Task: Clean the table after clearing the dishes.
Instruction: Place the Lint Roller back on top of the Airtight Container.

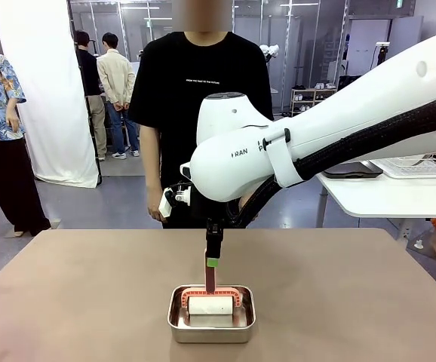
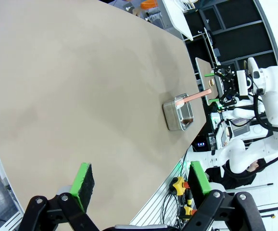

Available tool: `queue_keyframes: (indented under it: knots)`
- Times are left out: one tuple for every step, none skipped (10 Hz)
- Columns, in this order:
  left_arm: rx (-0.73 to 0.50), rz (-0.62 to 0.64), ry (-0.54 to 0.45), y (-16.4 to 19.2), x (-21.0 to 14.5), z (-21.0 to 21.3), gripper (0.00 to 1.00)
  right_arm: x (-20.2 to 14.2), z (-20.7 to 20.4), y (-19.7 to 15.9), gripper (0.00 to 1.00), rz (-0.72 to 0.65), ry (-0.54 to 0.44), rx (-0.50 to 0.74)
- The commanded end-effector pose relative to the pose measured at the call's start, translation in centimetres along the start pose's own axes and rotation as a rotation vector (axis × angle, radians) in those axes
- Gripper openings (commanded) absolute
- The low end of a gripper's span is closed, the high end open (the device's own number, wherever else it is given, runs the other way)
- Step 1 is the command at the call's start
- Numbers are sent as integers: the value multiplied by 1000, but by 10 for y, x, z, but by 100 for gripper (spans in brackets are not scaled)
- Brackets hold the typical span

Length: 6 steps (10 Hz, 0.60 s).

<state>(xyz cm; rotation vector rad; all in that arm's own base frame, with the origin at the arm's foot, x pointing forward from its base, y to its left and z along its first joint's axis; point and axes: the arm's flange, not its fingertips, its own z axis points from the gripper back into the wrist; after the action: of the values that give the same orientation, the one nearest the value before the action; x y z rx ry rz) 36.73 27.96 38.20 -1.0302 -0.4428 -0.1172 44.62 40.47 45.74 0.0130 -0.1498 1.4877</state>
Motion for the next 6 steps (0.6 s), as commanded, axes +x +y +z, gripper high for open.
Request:
queue_keyframes:
  knots:
    - [-2,-5,-8,-1,-3,2,100,-23,59,-35,100,-171,-169,145]
    - [-2,-5,-8,-1,-3,2,100,-41,83,-53,100,-271,-230,139]
    - [-2,-5,-8,-1,-3,2,100,-70,95,-74,100,-440,-281,236]
    - [-2,-5,-8,-1,-3,2,100,-111,96,-89,100,-553,-381,470]
    - [-2,-5,-8,-1,-3,2,100,-162,96,-107,100,-683,-494,654]
    - [-2,-5,-8,-1,-3,2,100,-213,93,-115,100,-768,-596,813]
